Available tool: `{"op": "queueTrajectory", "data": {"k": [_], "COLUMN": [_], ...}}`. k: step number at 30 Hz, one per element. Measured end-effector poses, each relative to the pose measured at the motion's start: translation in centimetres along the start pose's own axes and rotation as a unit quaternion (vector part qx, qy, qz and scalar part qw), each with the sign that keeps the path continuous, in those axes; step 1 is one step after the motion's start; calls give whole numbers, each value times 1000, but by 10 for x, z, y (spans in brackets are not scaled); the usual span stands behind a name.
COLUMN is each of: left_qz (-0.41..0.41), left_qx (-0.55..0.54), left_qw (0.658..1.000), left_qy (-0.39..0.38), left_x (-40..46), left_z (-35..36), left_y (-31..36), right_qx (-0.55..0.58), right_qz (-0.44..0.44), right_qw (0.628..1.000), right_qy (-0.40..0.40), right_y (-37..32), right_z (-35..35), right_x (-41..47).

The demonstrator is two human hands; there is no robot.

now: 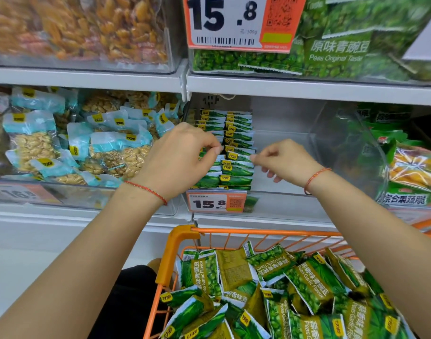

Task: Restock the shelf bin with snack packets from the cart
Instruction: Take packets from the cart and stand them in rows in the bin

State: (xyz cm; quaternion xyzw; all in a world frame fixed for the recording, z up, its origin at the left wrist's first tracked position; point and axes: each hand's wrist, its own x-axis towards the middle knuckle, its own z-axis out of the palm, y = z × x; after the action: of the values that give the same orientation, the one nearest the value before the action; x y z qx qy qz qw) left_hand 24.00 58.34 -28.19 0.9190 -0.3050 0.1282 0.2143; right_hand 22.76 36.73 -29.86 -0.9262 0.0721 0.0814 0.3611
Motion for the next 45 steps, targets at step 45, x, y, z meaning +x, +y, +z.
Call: {"op": "queueTrajectory", "data": {"k": [45], "left_qz": [-112], "left_qx": [-173], "left_qw": [964], "left_qy": [167], "left_x": [-24], "left_z": [47], "left_y": [-12], "right_qx": [316], "right_qz": [49], "right_qw": [944], "right_qy": [80], "right_y": [-16], "right_z": [-2], "right_x": [33]}}
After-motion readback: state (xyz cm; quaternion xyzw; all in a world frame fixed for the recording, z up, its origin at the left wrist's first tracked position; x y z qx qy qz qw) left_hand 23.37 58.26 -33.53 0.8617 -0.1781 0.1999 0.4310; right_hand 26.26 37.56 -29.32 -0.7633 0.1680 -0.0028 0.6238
